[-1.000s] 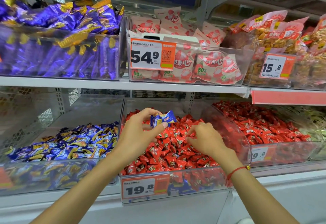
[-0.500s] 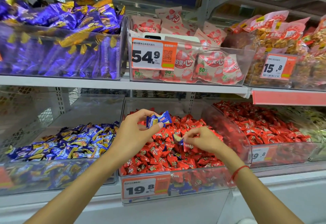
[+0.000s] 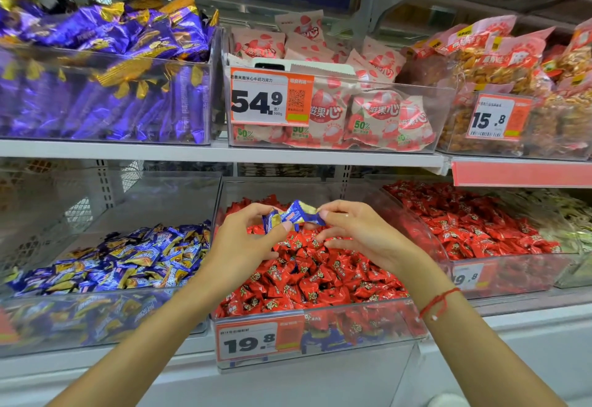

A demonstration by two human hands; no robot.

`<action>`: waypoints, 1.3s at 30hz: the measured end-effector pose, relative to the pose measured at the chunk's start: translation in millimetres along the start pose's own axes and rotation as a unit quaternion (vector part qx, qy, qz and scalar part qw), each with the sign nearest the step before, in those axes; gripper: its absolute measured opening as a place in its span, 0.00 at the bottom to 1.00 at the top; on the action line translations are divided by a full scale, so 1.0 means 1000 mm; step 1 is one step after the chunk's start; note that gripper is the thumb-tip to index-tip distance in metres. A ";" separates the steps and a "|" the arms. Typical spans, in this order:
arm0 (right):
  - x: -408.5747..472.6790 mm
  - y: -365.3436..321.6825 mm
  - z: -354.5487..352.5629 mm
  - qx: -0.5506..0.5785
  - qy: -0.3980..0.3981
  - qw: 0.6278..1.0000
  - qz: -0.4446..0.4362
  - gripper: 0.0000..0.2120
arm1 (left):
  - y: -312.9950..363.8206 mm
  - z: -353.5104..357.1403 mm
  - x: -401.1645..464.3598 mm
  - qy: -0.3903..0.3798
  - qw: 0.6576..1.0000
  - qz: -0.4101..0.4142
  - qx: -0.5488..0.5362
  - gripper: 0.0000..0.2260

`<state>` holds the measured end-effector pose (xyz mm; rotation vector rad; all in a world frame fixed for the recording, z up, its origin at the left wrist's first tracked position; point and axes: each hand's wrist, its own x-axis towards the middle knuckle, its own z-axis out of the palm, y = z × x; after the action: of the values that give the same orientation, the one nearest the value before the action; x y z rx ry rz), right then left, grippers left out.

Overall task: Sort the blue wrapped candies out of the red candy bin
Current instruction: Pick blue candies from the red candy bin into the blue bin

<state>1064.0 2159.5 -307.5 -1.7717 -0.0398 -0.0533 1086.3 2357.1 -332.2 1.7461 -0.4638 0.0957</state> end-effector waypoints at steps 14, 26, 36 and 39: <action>-0.003 -0.011 0.022 -0.073 -0.048 0.992 -0.093 0.06 | 0.007 -0.017 -0.001 -0.057 0.992 0.080 0.074 0.22; 0.005 -0.002 0.033 -0.120 -0.023 0.990 -0.069 0.08 | -0.004 -0.085 -0.007 0.070 0.948 0.114 0.289 0.13; 0.014 0.025 0.025 -0.348 -0.020 0.932 -0.095 0.06 | -0.070 -0.122 -0.016 0.102 0.883 -0.061 0.454 0.25; 0.015 0.021 0.012 -0.381 0.035 0.919 -0.092 0.11 | -0.062 -0.113 -0.011 0.115 0.871 -0.054 0.475 0.33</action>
<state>1080.0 2166.6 -329.3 -2.5429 -0.1503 -0.3038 1119.2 2477.4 -366.3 2.6794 -0.1225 0.5198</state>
